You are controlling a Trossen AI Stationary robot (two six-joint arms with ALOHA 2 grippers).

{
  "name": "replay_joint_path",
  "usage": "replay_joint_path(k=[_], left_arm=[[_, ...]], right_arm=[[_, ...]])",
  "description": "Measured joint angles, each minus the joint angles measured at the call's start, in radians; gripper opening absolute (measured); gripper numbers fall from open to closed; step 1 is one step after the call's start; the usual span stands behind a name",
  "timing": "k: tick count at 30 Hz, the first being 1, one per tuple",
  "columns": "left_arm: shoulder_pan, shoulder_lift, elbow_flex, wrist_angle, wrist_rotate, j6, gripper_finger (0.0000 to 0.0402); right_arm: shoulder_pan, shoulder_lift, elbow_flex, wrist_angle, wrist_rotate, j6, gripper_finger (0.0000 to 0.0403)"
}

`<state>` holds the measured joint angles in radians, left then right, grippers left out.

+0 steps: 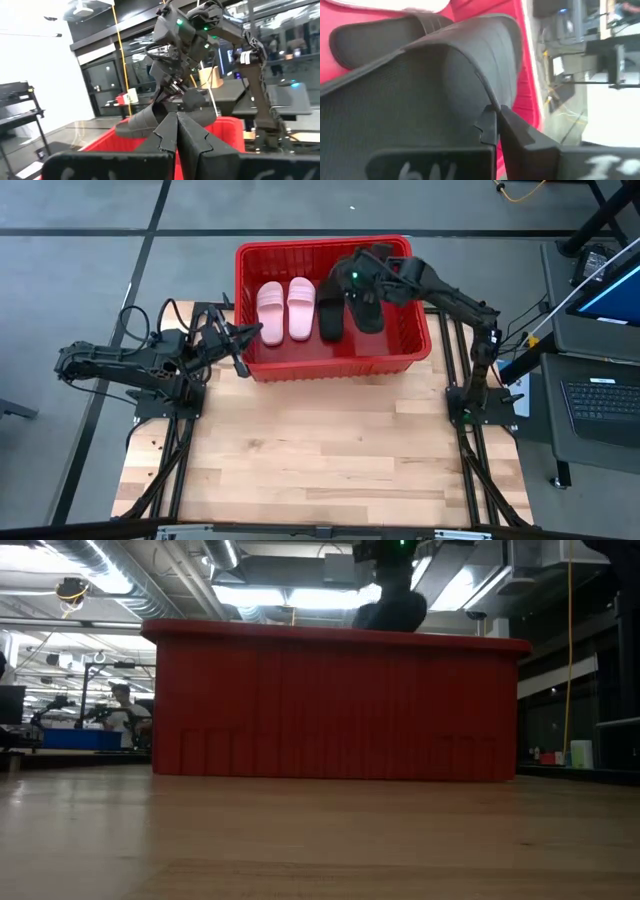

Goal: Pick and place slides into bin
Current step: Put the black slide into the red bin

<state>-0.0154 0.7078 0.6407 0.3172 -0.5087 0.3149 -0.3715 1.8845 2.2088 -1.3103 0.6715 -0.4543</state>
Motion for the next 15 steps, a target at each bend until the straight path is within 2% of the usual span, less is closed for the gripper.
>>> replay_joint_path(k=[6,10,15], left_arm=[[0.0,0.001,0.0,-0.02,-0.058,0.03,0.0003],[0.0,0.007,0.0,-0.037,-0.124,0.04,0.0002],[0.001,0.014,0.0,-0.037,-0.147,0.04,0.0002]], right_arm=[[-0.09,0.001,-0.041,0.068,-0.159,-0.029,0.0008],[-0.134,0.001,-0.113,0.155,-0.181,-0.049,0.0008],[-0.184,0.001,-0.232,0.206,-0.177,-0.048,0.0008]])
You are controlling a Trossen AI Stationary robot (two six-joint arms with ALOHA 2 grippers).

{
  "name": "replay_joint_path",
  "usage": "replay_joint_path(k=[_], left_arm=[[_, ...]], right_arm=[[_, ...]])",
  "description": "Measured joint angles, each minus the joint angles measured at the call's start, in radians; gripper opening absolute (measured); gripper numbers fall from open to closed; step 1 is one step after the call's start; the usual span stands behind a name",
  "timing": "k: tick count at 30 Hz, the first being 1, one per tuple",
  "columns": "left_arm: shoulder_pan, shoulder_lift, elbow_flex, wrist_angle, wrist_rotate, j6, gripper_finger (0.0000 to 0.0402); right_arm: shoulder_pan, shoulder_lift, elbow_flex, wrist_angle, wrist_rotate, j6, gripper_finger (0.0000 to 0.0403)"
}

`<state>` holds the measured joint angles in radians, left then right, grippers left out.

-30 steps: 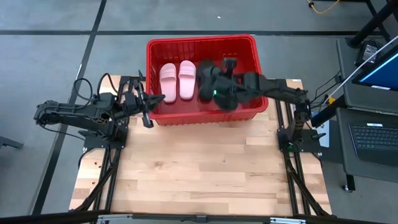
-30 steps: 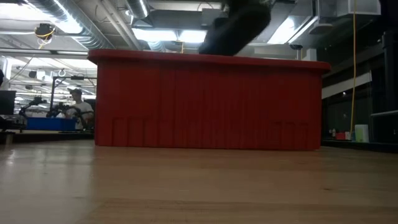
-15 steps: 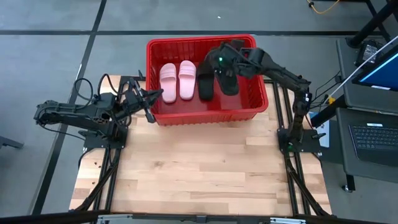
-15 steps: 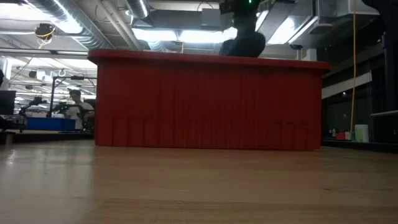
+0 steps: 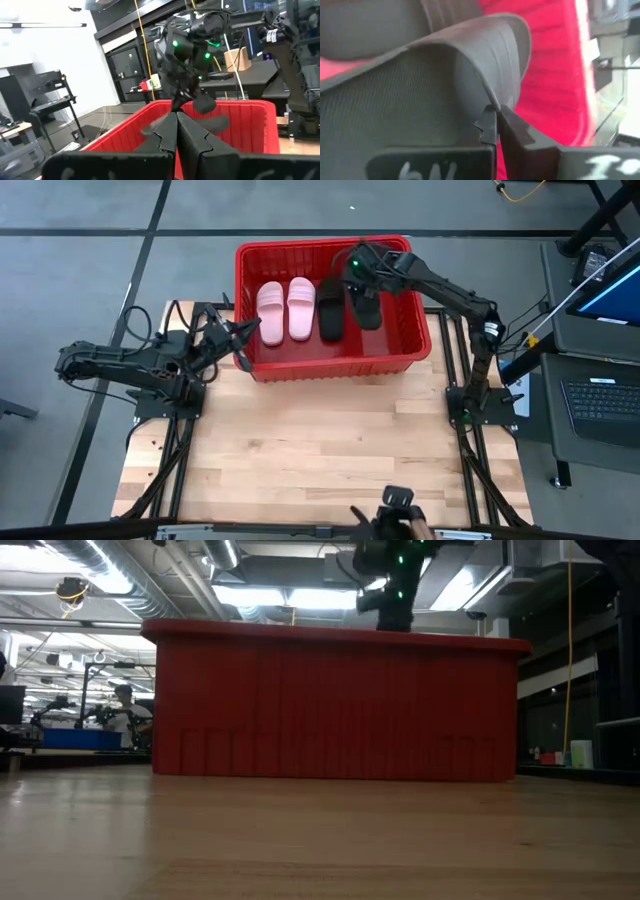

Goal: Pick and place slides into bin
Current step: Put the black slide into the red bin

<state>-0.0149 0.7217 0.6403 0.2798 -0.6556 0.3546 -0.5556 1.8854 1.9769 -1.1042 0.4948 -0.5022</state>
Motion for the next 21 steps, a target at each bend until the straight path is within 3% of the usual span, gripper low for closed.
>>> replay_joint_path(k=[11,21], left_arm=[[0.071,0.015,0.0,-0.025,-0.008,-0.049,0.0003],[0.13,0.026,0.0,-0.023,-0.007,-0.072,0.0003]], right_arm=[[-0.073,0.0,-0.311,0.301,0.001,-0.024,0.0008],[-0.121,0.0,-0.411,0.428,0.002,-0.003,0.0008]])
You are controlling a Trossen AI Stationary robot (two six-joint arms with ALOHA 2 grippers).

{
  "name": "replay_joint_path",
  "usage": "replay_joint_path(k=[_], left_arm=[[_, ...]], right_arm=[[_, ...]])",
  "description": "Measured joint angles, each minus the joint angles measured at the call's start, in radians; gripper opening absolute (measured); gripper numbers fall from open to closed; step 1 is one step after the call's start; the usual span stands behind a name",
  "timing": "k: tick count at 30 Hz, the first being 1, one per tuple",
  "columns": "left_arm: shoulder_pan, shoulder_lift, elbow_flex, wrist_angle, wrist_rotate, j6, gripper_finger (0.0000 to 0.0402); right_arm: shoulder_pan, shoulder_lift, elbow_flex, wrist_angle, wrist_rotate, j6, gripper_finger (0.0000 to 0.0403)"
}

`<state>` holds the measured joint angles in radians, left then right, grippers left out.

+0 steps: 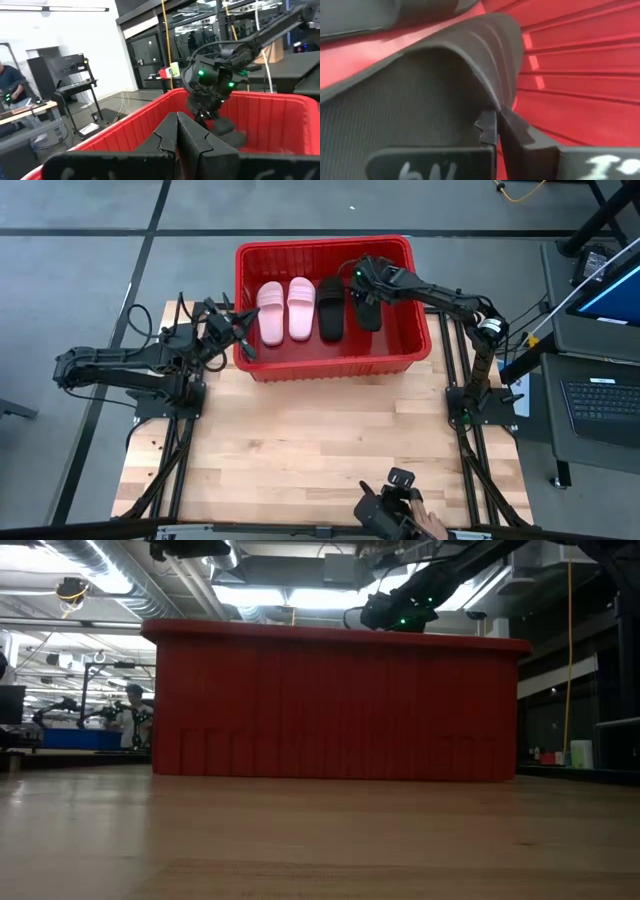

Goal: Pick and place slides into bin
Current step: Put the black slide into the red bin

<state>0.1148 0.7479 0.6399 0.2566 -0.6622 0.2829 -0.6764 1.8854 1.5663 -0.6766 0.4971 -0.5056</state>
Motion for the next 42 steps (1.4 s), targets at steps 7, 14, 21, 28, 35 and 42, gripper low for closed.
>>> replay_joint_path(k=[7,14,21,28,35,42], left_arm=[[0.025,0.012,0.0,-0.002,0.0,-0.012,0.0003],[0.027,0.037,0.0,0.001,0.001,-0.013,0.0003],[0.027,0.073,0.0,0.001,0.015,-0.058,0.0003],[0.027,0.104,0.0,0.002,0.034,-0.106,0.0003],[0.027,0.123,0.0,0.005,0.034,-0.116,0.0003],[0.027,0.126,0.0,0.005,0.034,-0.116,0.0003]], right_arm=[[-0.024,0.0,-0.004,0.042,-0.003,0.0,0.0008],[-0.035,0.007,-0.004,0.064,-0.073,0.011,0.0008],[-0.04,0.059,-0.004,0.082,-0.073,0.004,0.0008],[-0.044,0.101,-0.004,0.092,-0.028,0.005,0.0008],[-0.044,0.103,-0.003,0.113,-0.02,0.007,0.0019],[-0.044,0.103,-0.003,0.114,-0.025,0.031,0.0032]])
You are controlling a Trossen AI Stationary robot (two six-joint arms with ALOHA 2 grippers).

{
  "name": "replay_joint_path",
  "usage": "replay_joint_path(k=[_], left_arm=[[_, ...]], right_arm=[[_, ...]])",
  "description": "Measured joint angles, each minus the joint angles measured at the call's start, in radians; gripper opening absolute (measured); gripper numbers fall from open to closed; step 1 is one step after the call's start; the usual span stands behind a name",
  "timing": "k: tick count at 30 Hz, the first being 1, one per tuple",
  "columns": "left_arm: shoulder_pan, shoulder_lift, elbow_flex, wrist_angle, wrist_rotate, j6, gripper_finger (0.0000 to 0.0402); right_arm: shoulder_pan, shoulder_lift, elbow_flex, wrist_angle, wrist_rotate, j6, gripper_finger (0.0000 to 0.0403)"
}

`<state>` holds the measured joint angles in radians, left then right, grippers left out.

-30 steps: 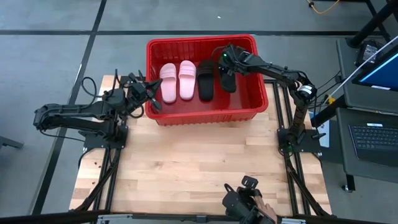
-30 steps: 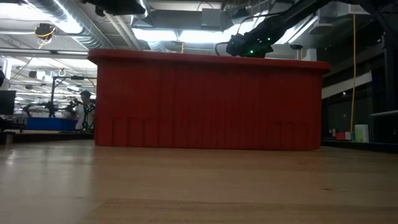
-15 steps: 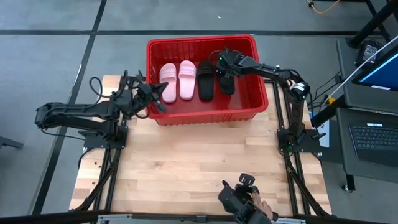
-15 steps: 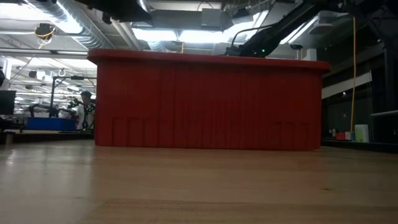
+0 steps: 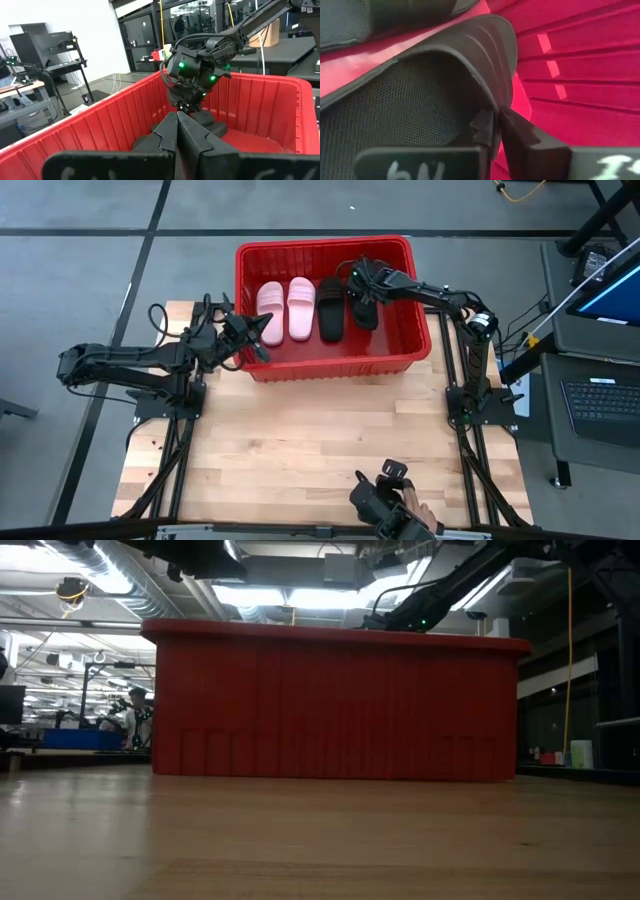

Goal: Pick and place slides into bin
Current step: Put the black slide into the red bin

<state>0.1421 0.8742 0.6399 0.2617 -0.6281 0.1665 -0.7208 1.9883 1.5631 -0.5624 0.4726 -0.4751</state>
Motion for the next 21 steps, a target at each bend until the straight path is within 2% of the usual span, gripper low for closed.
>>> replay_joint_path(k=[4,8,13,21], left_arm=[[0.0,0.0,0.0,0.0,0.002,0.0,0.0002],[0.0,0.0,0.0,0.0,0.048,0.001,0.0003],[0.0,-0.001,0.0,-0.001,0.055,0.002,0.0002],[0.0,-0.001,0.0,-0.006,0.058,0.004,0.0003]], right_arm=[[0.0,0.002,0.0,-0.001,-0.055,-0.002,0.0058],[0.001,0.003,0.0,-0.001,-0.056,-0.001,0.0092],[0.003,0.003,0.0,-0.007,-0.056,0.001,0.0129],[0.032,-0.002,0.03,-0.064,-0.055,0.028,0.0154]])
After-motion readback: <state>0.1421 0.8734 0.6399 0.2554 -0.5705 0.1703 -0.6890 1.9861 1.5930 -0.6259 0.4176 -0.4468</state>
